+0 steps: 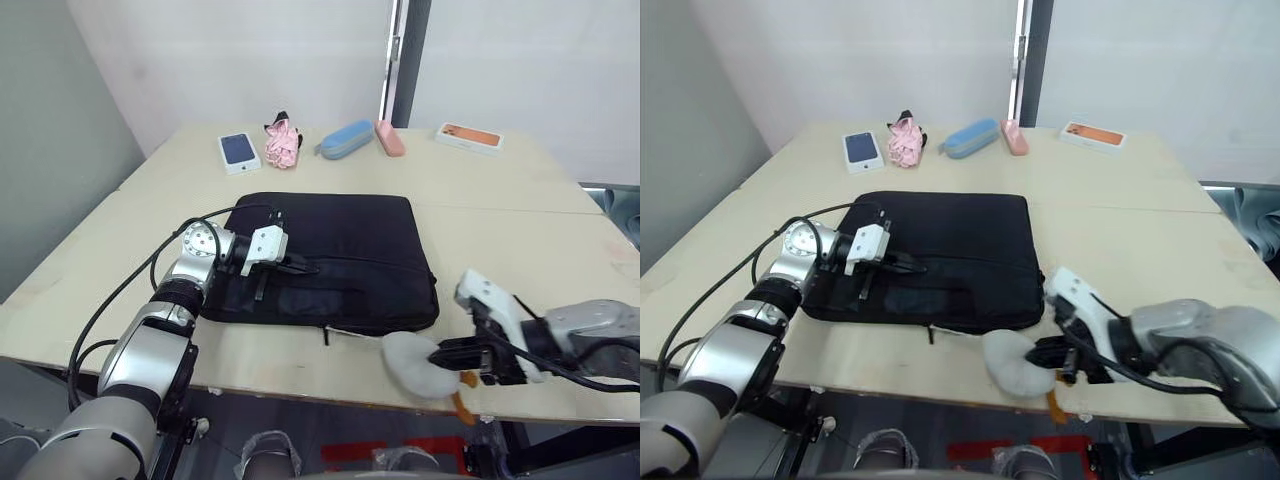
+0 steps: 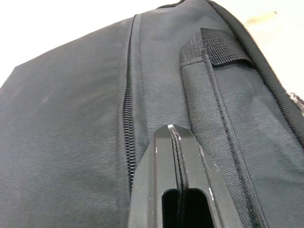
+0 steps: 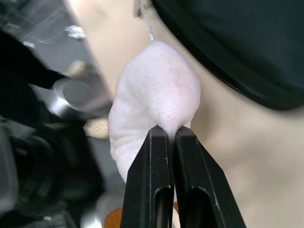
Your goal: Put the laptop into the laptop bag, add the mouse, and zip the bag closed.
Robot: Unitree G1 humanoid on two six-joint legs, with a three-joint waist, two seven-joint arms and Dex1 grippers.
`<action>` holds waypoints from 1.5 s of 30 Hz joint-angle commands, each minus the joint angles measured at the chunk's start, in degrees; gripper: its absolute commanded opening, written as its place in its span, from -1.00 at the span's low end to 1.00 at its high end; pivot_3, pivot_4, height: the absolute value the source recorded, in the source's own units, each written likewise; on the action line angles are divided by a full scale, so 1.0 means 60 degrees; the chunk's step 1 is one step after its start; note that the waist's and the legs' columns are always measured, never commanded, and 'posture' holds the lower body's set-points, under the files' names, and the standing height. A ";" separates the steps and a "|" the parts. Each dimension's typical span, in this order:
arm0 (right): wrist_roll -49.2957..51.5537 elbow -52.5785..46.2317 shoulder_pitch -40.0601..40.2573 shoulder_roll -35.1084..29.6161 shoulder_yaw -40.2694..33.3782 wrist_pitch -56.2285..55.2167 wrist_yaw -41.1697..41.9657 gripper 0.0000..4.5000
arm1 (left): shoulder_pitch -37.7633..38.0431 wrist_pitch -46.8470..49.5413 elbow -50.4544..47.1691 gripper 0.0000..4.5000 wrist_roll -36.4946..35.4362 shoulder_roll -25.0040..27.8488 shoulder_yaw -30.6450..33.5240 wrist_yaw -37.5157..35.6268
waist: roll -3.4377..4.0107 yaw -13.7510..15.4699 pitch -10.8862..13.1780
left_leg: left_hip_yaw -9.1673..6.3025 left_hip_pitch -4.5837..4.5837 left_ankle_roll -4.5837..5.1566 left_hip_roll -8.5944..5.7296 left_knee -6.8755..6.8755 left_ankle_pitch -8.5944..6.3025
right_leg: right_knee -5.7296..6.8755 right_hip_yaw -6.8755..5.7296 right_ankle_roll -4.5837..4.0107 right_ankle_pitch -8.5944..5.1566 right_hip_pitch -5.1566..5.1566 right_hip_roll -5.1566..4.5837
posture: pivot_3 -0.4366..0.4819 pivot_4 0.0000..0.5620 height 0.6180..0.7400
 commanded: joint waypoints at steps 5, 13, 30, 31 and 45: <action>-0.2497 0.1182 0.2718 -0.1335 -0.2201 -0.2004 0.1589 -0.98 | 0.0575 -0.0301 0.0646 -1.00 0.0985 0.0045 -0.0655 -0.0055 | 0.0001 0.0081 -0.0006 | 0.0037 -0.0012 0.0045 0.0000 0.0001 -0.0001 | -0.0019 0.0003 0.0017 -0.0006 -0.0003 -0.0020 | -0.05 -0.47 1.00; -0.4606 0.3967 0.1553 -0.2096 -0.1719 -0.3913 0.1649 -0.98 | 0.0703 -0.0458 0.0616 -1.00 0.0994 0.0029 -0.0692 0.0035 | 0.0038 0.0013 -0.0050 | 0.0071 -0.0010 0.0066 -0.0007 0.0010 -0.0001 | -0.0015 0.0009 0.0020 -0.0007 -0.0004 -0.0047 | -0.05 -0.47 1.00; -0.8217 0.6472 -0.6459 0.1505 0.4268 -0.4784 0.0385 -0.98 | 0.1592 -0.0483 0.0006 -1.00 0.0947 -0.0110 -0.0749 -0.0121 | 0.0134 -0.0261 -0.0139 | 0.0101 -0.0018 0.0089 -0.0008 0.0005 0.0002 | -0.0016 -0.0002 0.0021 -0.0008 -0.0001 -0.0061 | -0.05 -0.47 1.00; -0.8453 0.6692 -0.6618 0.1631 0.4405 -0.4877 0.0298 -0.98 | 0.1645 -0.0519 -0.0058 -1.00 0.0962 -0.0106 -0.0769 -0.0143 | 0.0133 -0.0256 -0.0139 | 0.0100 -0.0020 0.0089 -0.0009 0.0006 0.0002 | -0.0016 -0.0004 0.0020 -0.0008 -0.0002 -0.0064 | -0.05 -0.47 1.00; -0.9674 0.8303 -0.7693 0.3721 0.4216 -0.5356 -0.1100 -0.98 | 0.2110 -0.0480 -0.0554 -1.00 0.0942 -0.0085 -0.0870 -0.0241 | 0.0137 -0.0440 -0.0140 | 0.0146 -0.0013 0.0091 -0.0003 0.0000 0.0002 | -0.0015 0.0010 0.0020 -0.0008 -0.0006 -0.0076 | -0.05 -0.47 1.00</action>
